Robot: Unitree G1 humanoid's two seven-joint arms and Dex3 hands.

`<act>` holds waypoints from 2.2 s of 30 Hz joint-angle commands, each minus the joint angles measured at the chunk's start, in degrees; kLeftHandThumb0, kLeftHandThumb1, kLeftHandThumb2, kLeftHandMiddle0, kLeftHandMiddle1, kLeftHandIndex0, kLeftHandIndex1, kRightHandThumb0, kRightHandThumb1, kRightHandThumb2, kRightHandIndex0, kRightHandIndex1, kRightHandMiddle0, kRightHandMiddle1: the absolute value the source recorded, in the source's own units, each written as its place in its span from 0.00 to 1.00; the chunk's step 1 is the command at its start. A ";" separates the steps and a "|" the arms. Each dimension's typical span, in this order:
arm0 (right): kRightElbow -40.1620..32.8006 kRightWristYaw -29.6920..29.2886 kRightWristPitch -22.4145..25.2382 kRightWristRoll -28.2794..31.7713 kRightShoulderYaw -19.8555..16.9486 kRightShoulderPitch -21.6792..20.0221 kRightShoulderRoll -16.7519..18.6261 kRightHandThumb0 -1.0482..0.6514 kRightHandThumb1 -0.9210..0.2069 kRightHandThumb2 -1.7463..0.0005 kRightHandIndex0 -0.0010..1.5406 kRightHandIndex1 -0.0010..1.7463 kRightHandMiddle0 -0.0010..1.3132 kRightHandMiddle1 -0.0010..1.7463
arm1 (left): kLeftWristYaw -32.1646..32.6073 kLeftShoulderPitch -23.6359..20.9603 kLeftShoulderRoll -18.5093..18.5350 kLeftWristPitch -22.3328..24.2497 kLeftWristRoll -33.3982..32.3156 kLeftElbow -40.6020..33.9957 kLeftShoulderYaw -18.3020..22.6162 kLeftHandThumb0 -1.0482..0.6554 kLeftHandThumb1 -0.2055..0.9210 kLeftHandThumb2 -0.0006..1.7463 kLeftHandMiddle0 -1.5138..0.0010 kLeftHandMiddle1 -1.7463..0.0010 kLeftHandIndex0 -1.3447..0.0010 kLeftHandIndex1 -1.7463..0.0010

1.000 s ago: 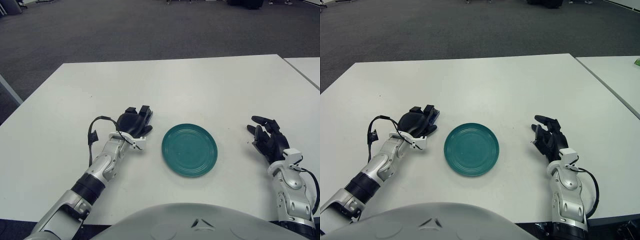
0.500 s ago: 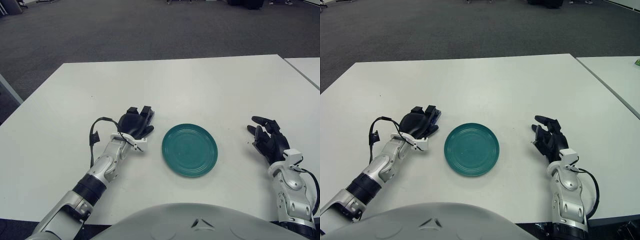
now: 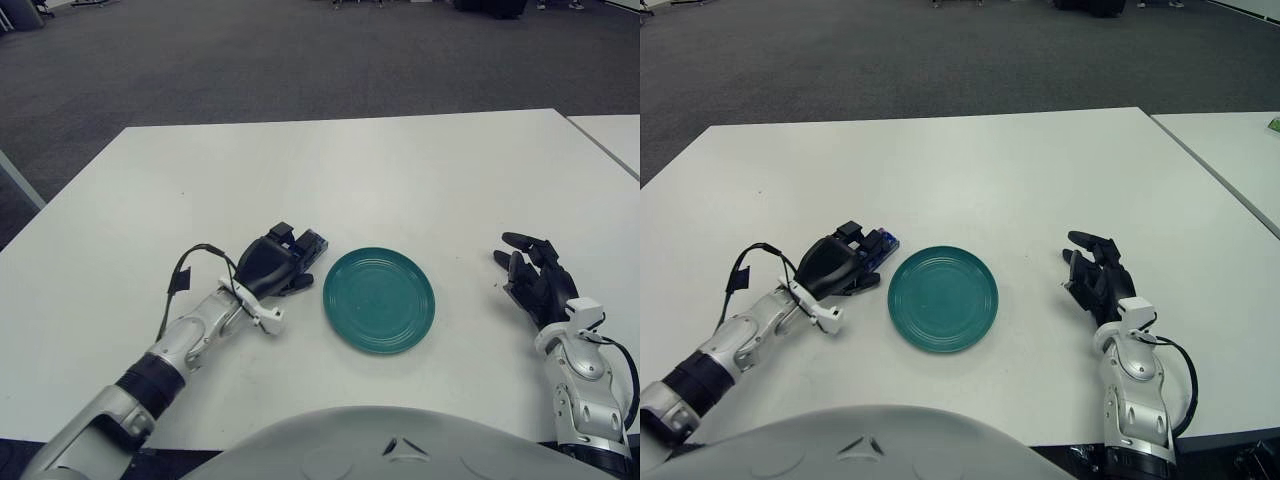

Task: Put the gum into the plate.

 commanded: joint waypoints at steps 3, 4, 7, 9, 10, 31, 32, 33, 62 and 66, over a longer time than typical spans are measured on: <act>0.74 0.55 1.91 0.92 -0.47 0.56 -0.04 0.15 0.00 0.52 0.14 0.33 0.00 0.60 | 2.34 0.16 3.16 -3.41 2.91 0.95 -1.13 0.22 1.00 0.37 0.70 0.23 0.83 0.09; 0.70 0.52 2.02 0.86 -0.50 0.55 -0.09 0.15 0.00 0.52 0.14 0.33 0.00 0.60 | 3.27 0.18 3.64 -3.94 3.56 0.90 -1.26 0.22 1.00 0.37 0.70 0.22 0.83 0.09; 0.67 0.45 2.27 0.73 -0.63 0.53 -0.22 0.15 0.00 0.53 0.15 0.33 0.00 0.59 | 5.73 0.15 4.95 -5.16 5.74 0.68 -1.72 0.23 1.00 0.36 0.70 0.17 0.81 0.09; 0.78 0.34 2.28 0.68 -0.69 0.41 -0.25 0.15 0.00 0.53 0.15 0.33 0.00 0.59 | 7.48 0.03 6.05 -5.81 7.68 0.50 -2.17 0.23 1.00 0.36 0.70 0.10 0.81 0.08; 0.80 0.26 2.22 0.61 -0.66 0.39 -0.20 0.15 0.00 0.53 0.15 0.33 0.00 0.59 | 8.53 0.05 6.86 -6.19 8.71 0.39 -2.35 0.23 1.00 0.36 0.70 0.09 0.81 0.08; 1.65 0.51 2.14 0.10 -0.34 0.01 -0.76 0.14 0.00 0.53 0.15 0.30 0.00 0.58 | 16.32 -4.10 10.88 -12.29 12.05 6.92 -3.23 0.38 0.95 0.36 0.71 0.01 0.83 0.01; 1.61 0.50 2.17 0.11 -0.33 0.04 -0.76 0.14 0.00 0.53 0.15 0.30 0.00 0.58 | 16.68 -4.11 10.95 -12.26 12.13 6.91 -3.20 0.39 0.95 0.35 0.71 0.00 0.82 0.01; 1.58 0.50 2.19 0.11 -0.33 0.05 -0.76 0.14 0.00 0.53 0.15 0.30 0.00 0.58 | 16.92 -4.12 11.00 -12.23 12.17 6.91 -3.20 0.39 0.95 0.35 0.70 0.00 0.83 0.00; 3.18 0.51 1.32 0.14 0.16 -0.77 -0.42 0.16 0.00 0.54 0.16 0.30 0.00 0.58 | 5.48 10.84 -6.87 6.53 -10.76 -23.74 16.81 0.01 1.00 0.21 0.97 0.49 1.00 0.17; 3.85 0.63 0.93 0.06 0.09 -0.93 -0.64 0.16 0.00 0.54 0.15 0.29 0.00 0.57 | 1.71 11.13 -6.69 4.60 -13.85 -26.31 18.20 0.00 1.00 0.21 0.99 0.51 1.00 0.17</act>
